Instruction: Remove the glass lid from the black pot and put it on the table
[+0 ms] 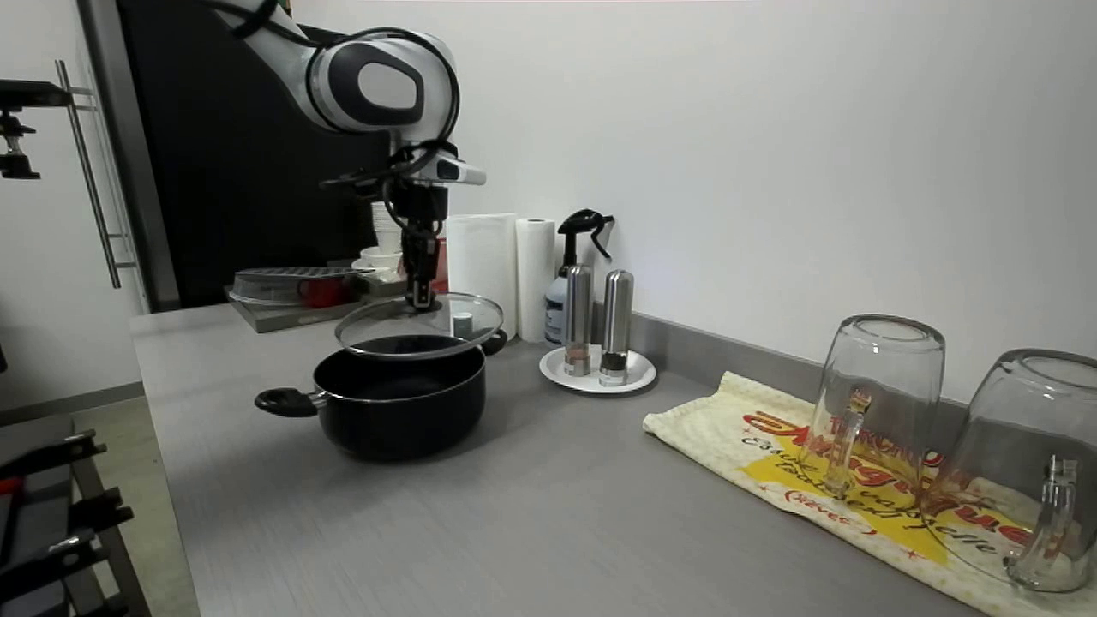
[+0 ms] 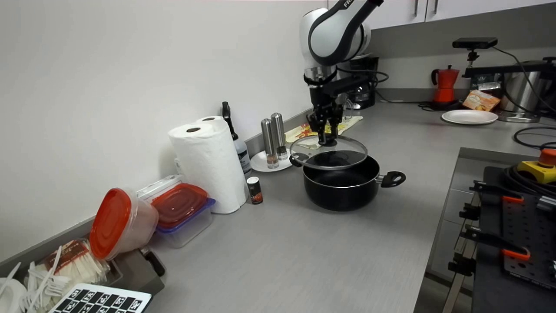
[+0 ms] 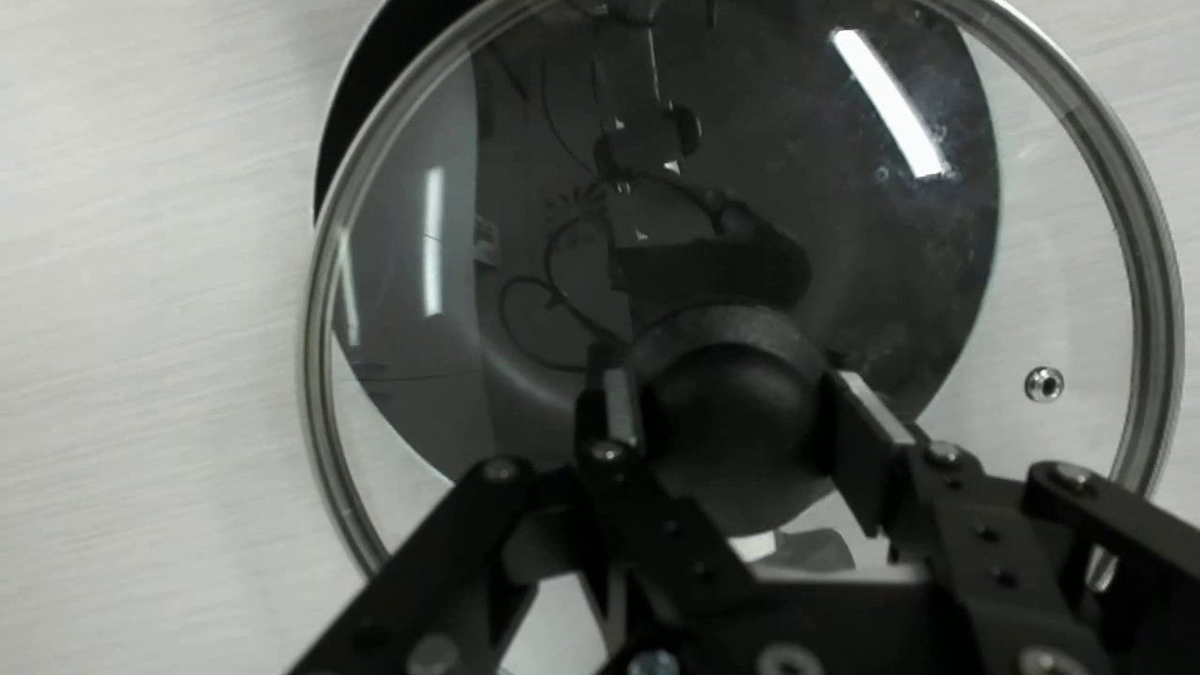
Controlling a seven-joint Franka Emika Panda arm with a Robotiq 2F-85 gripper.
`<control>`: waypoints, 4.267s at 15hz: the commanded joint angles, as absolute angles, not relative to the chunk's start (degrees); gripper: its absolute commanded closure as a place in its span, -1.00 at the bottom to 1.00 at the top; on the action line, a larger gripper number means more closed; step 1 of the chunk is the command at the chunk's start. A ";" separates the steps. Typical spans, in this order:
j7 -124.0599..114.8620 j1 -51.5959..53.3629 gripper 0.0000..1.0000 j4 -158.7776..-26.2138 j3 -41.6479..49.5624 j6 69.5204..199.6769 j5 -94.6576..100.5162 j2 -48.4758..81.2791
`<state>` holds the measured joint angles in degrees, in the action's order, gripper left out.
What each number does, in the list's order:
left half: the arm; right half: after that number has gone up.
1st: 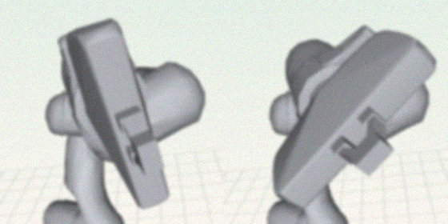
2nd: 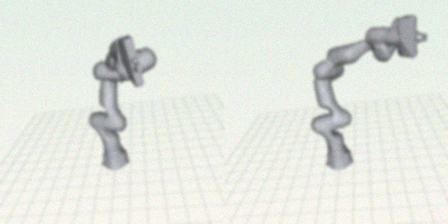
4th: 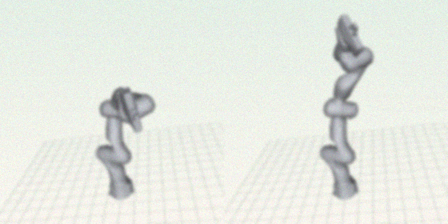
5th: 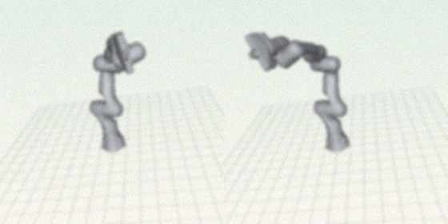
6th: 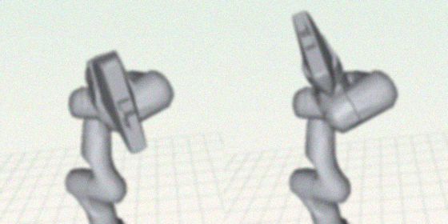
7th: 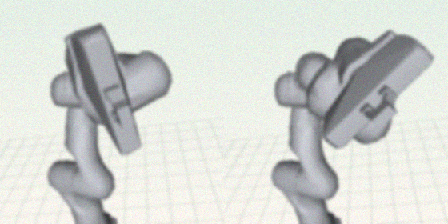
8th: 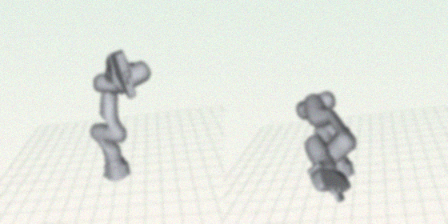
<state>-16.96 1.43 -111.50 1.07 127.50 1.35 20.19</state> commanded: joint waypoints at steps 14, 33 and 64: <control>-17.11 14.81 0.50 -108.46 -9.41 125.31 2.91 15.43; -19.70 25.39 0.50 -101.20 -9.12 125.97 8.91 35.04; -25.94 31.11 -0.21 -97.39 -4.07 129.33 13.84 43.29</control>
